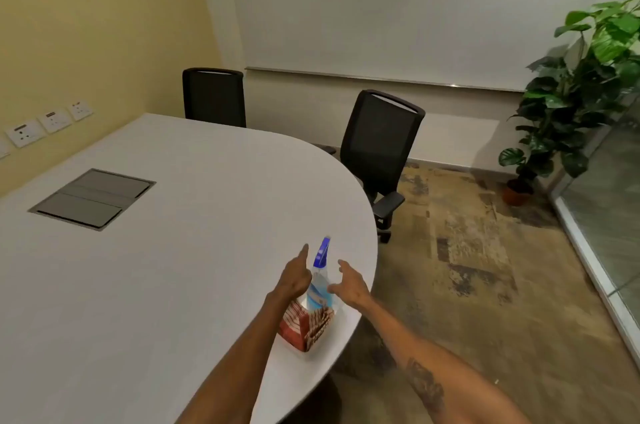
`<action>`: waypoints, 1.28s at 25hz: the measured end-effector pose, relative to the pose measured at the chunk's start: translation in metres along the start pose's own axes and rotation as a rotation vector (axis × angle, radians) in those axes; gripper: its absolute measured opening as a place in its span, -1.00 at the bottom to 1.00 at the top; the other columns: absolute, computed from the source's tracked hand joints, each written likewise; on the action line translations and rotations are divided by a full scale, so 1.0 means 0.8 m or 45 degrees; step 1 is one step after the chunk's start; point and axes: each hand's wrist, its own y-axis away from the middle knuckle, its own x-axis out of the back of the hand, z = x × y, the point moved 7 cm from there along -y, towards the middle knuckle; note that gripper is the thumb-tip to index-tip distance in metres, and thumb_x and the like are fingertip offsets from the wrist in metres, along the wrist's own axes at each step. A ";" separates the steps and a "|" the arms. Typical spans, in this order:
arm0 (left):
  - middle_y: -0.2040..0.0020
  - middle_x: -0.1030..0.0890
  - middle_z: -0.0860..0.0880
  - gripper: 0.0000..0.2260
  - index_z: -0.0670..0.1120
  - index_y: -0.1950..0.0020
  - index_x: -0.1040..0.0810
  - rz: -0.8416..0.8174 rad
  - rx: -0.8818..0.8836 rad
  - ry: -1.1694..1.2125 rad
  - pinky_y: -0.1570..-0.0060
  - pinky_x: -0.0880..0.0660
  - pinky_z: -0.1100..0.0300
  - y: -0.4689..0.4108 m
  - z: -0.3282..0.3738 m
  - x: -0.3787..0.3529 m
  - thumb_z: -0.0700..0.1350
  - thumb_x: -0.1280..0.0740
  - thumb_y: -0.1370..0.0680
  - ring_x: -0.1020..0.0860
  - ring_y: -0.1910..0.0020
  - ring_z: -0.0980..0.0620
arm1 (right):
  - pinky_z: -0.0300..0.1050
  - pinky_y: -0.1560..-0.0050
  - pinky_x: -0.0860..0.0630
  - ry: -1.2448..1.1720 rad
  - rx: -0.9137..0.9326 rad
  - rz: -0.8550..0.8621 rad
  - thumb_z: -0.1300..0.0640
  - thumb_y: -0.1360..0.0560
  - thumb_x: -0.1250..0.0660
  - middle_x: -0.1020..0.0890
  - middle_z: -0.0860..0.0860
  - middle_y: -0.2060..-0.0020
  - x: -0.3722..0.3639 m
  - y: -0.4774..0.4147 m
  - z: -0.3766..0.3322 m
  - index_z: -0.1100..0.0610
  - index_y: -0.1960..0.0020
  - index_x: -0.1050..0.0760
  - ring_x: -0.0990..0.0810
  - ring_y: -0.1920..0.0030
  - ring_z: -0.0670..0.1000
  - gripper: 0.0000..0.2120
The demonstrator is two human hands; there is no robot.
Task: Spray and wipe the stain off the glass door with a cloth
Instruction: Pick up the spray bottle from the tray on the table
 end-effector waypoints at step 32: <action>-0.29 -0.63 -0.11 -0.46 -0.14 -0.41 -0.45 -0.458 -0.779 0.052 -0.22 -0.63 -0.05 0.085 0.216 -0.102 -0.09 -0.53 -0.49 -0.66 -0.19 -0.08 | -0.10 0.02 -0.62 -0.410 0.168 1.031 0.05 -0.54 -0.37 -0.71 0.12 0.01 0.238 0.259 -0.011 0.15 -0.14 -0.61 -0.69 0.02 0.11 -0.76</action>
